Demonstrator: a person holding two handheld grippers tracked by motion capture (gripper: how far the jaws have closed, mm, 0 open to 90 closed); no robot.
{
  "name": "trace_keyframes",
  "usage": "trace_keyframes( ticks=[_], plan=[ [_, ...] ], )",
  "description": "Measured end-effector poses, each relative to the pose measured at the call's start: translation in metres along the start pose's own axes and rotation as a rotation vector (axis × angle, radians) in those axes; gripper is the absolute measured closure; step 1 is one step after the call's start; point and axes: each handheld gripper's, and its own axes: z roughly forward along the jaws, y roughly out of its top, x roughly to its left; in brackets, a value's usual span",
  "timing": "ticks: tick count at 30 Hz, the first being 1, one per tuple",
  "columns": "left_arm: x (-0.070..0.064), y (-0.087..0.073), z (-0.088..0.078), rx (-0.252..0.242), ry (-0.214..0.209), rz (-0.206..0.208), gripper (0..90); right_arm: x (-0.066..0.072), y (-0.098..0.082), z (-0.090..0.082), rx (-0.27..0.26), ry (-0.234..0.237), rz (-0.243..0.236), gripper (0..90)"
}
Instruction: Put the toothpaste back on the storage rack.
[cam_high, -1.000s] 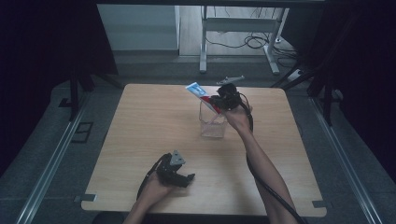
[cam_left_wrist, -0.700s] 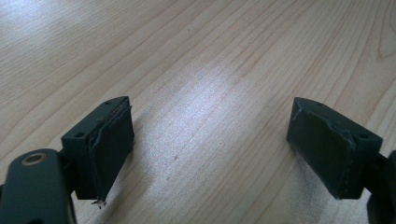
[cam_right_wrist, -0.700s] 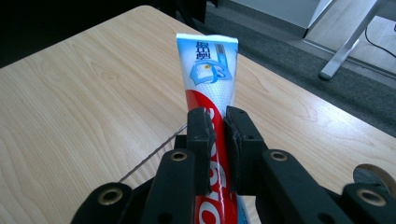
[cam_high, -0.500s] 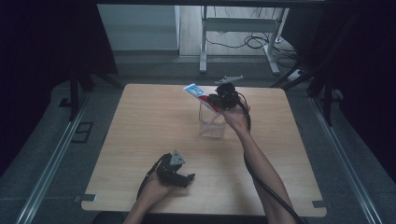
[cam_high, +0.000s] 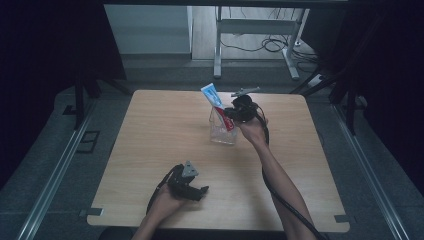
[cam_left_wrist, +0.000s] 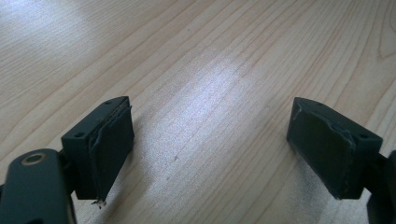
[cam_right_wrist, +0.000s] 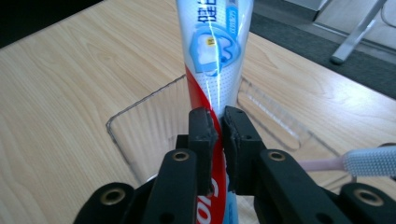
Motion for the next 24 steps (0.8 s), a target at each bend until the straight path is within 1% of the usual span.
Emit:
trace_keyframes(
  ticks=[2, 6, 12, 16, 18, 24],
  plan=[
    [0.0, 0.0, 0.0, 0.0, 0.0, -0.004, 14.7, -0.001, 0.0, -0.002, -0.01, 0.004, 0.005, 89.5],
    [0.0, 0.0, 0.0, 0.0, 0.002, -0.004, 14.9, 0.001, -0.001, -0.003, 0.016, -0.002, -0.021, 89.5],
    [0.0, 0.0, 0.0, 0.0, 0.002, -0.003, 14.9, 0.0, -0.007, 0.002, 0.032, 0.011, -0.005, 89.4],
    [0.0, 0.0, 0.0, 0.0, 0.002, -0.004, 15.0, 0.001, -0.009, 0.002, 0.037, 0.022, 0.002, 88.4],
    [0.0, 0.0, 0.0, 0.0, 0.002, -0.004, 14.9, 0.002, -0.01, 0.001, 0.039, 0.023, 0.007, 86.4],
    [0.0, 0.0, 0.0, 0.0, 0.002, -0.003, 14.9, 0.005, -0.012, -0.008, 0.031, 0.053, 0.015, 84.7]
  ],
)
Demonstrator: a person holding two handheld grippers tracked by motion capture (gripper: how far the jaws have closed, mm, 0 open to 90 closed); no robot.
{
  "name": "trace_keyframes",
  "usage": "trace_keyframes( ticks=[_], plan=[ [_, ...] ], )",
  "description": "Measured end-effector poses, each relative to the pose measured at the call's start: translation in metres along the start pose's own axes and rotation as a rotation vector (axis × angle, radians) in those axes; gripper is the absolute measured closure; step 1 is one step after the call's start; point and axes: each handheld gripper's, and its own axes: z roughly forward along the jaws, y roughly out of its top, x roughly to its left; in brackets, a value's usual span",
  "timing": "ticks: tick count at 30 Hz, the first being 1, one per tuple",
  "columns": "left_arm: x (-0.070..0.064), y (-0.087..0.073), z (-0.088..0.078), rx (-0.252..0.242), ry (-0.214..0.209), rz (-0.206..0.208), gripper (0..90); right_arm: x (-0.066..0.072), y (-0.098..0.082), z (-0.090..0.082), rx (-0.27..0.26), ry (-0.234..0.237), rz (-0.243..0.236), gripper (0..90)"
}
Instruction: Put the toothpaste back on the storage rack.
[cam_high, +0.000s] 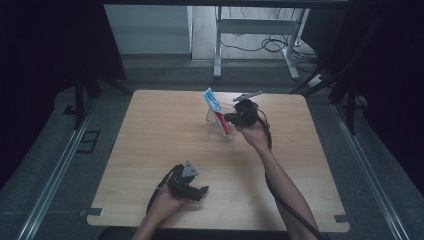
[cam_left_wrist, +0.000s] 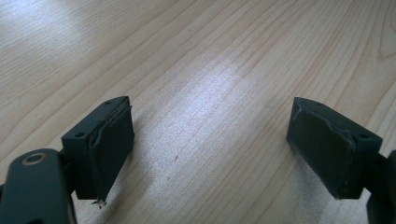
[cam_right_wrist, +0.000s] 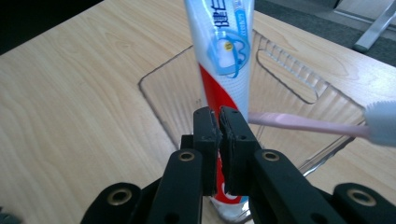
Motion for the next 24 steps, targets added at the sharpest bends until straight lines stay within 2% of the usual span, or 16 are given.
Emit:
trace_keyframes(
  ticks=[3, 11, 19, 24],
  plan=[
    [0.0, 0.0, 0.0, -0.001, -0.001, -0.001, 14.9, 0.002, -0.002, -0.003, 0.0, 0.015, 0.015, 84.7],
    [0.0, 0.0, 0.0, -0.001, -0.002, -0.001, 15.0, 0.009, -0.013, -0.004, 0.021, 0.032, 0.016, 87.0],
    [0.0, 0.0, 0.0, 0.0, -0.001, 0.0, 14.9, 0.007, -0.021, -0.002, 0.031, 0.012, 0.026, 88.6],
    [0.0, 0.0, 0.0, 0.0, -0.001, -0.001, 15.0, 0.003, -0.023, -0.004, 0.017, -0.006, 0.046, 88.5]
  ],
)
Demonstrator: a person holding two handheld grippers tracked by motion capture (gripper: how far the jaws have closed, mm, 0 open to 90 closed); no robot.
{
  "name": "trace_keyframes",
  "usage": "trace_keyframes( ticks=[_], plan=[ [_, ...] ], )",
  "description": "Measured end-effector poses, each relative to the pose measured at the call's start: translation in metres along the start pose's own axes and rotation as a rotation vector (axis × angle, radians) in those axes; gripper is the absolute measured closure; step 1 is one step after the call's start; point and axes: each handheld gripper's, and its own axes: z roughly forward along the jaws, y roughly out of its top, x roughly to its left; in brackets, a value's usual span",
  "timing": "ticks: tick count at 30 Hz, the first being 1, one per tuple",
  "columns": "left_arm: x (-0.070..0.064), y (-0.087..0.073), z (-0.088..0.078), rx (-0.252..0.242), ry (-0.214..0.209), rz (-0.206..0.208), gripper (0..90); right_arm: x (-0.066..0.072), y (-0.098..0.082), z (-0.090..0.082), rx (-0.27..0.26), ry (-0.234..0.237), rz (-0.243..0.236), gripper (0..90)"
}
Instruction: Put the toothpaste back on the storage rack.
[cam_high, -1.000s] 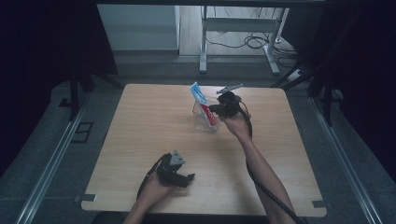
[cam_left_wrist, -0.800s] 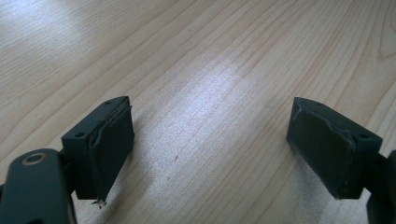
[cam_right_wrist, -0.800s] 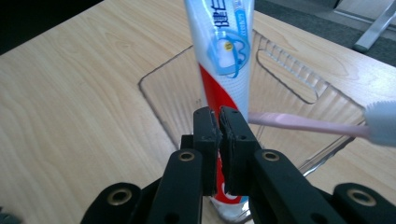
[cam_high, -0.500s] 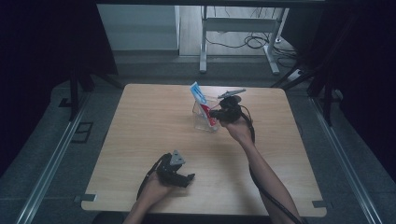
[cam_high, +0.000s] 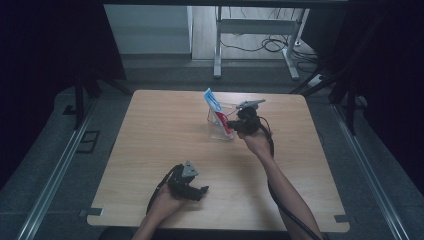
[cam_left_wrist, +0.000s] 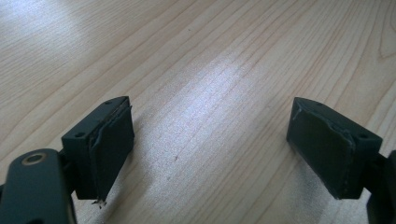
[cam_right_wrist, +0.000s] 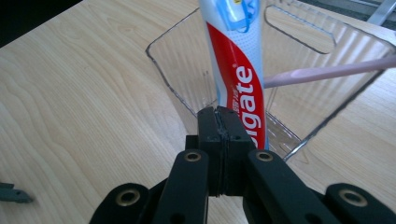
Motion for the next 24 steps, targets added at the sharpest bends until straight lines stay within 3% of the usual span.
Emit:
trace_keyframes(
  ticks=[7, 11, 24],
  plan=[
    [0.0, 0.0, 0.0, -0.001, 0.0, 0.0, 15.0, -0.007, -0.001, -0.004, 0.0, -0.014, 0.016, 86.8],
    [0.0, 0.0, 0.0, -0.001, -0.001, 0.001, 15.0, -0.005, -0.002, -0.009, -0.007, 0.009, 0.011, 82.0],
    [0.0, 0.0, 0.0, -0.001, -0.001, 0.001, 15.0, -0.001, -0.011, -0.038, -0.038, 0.016, 0.005, 55.7]
  ],
)
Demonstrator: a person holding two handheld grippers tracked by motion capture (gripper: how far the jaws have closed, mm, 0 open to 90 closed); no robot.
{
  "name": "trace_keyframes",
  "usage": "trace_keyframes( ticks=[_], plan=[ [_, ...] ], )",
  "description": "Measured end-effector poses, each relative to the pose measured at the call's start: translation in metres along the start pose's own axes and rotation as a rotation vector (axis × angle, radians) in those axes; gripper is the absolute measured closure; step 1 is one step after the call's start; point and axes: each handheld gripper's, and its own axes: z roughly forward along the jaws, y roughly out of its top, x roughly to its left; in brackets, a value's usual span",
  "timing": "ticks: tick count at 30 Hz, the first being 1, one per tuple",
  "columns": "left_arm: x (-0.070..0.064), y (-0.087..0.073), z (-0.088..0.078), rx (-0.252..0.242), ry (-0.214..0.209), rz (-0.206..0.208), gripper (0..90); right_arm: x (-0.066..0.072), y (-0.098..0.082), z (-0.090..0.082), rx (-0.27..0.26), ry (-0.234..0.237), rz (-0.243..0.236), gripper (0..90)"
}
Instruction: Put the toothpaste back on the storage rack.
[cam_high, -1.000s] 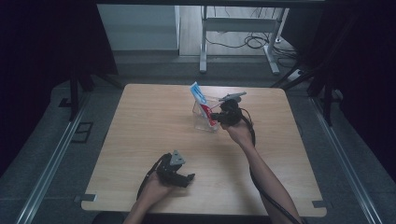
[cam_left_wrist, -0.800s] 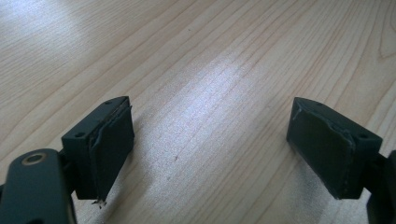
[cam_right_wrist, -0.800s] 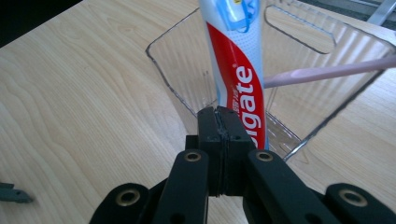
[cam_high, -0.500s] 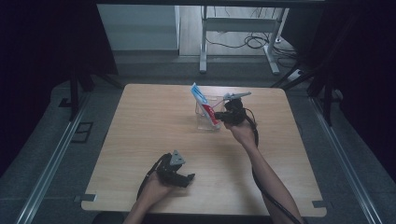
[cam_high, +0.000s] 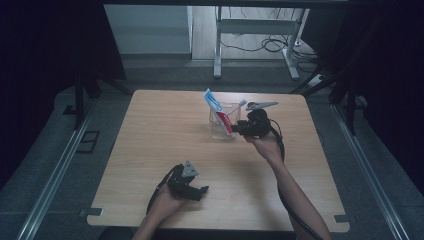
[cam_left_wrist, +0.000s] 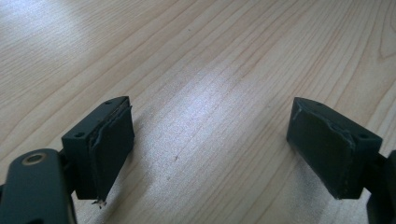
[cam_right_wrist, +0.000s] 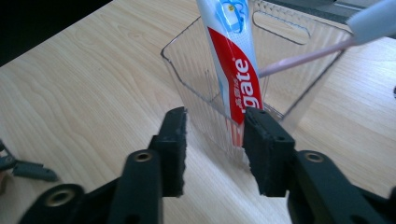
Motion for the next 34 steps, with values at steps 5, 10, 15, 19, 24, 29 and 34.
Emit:
trace_keyframes(
  ticks=[5, 10, 15, 19, 24, 29, 34],
  plan=[
    [0.0, 0.0, 0.0, 0.0, 0.0, 0.002, 15.0, 0.001, -0.009, -0.014, -0.003, 0.001, -0.018, 46.6],
    [0.0, 0.0, 0.0, -0.001, 0.001, 0.002, 15.0, 0.004, -0.021, -0.025, 0.007, 0.002, -0.051, 37.0],
    [0.0, 0.0, 0.0, 0.0, 0.001, 0.002, 15.0, 0.009, -0.038, -0.035, 0.009, 0.0, -0.074, 28.7],
    [0.0, 0.0, 0.0, 0.001, 0.002, 0.006, 15.0, 0.013, -0.054, -0.042, 0.014, -0.004, -0.084, 21.6],
    [0.0, 0.0, 0.0, -0.002, 0.002, -0.004, 15.0, 0.016, -0.078, -0.049, 0.02, -0.009, -0.092, 13.6],
    [-0.001, 0.0, 0.0, -0.001, 0.004, -0.01, 14.9, 0.017, -0.108, -0.051, 0.047, -0.011, -0.077, 12.6],
    [0.0, 0.0, 0.0, -0.001, 0.008, -0.009, 14.4, 0.016, -0.135, -0.051, 0.083, -0.001, -0.055, 11.1]
  ],
)
